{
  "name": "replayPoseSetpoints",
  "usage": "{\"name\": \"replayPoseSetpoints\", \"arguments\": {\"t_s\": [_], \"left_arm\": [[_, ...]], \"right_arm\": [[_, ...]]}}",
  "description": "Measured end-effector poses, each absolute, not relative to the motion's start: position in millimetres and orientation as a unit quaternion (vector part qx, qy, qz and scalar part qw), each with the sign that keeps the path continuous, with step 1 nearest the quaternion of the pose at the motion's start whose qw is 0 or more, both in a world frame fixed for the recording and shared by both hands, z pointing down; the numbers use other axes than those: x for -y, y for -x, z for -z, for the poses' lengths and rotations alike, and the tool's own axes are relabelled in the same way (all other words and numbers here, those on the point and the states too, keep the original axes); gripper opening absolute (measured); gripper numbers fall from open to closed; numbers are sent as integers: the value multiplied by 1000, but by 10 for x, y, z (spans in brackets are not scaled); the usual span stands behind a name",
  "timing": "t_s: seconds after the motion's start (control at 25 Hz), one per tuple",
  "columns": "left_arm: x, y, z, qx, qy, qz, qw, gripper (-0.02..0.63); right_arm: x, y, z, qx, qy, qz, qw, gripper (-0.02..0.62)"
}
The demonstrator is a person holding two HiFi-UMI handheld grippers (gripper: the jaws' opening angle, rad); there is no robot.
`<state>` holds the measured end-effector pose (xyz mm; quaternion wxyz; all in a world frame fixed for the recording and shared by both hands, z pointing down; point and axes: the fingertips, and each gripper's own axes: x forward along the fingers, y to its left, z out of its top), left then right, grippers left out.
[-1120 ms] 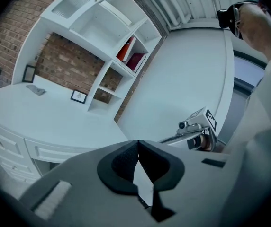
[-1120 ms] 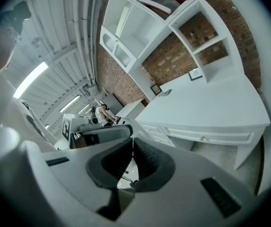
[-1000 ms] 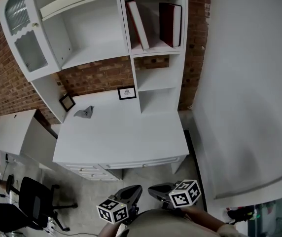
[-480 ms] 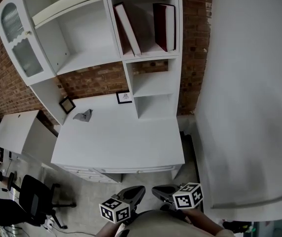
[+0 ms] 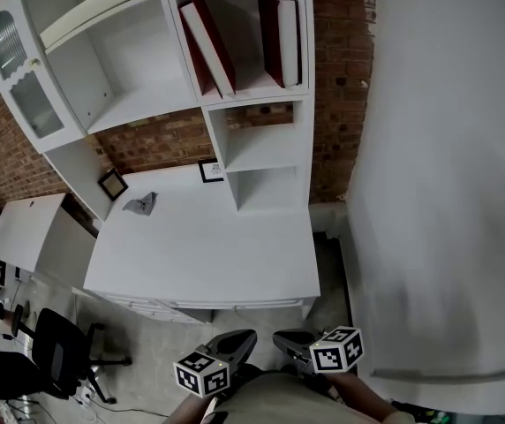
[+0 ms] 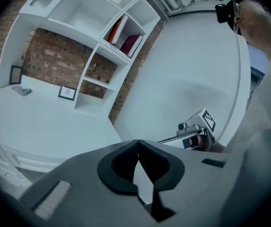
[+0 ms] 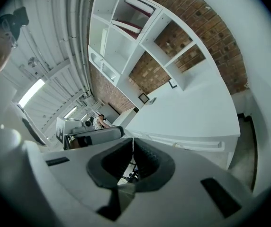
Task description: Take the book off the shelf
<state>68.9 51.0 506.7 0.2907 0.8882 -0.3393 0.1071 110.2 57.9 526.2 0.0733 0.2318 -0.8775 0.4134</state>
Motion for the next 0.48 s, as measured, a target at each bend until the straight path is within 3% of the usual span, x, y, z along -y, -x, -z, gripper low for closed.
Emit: {"name": "replayPoseSetpoints", "arguments": {"t_s": [0.48], "left_arm": [[-82,-408,-5101,346,-882,-94,306,3]], "right_arm": [[-244,-915,-5358,869,-244,-422,90,6]]}}
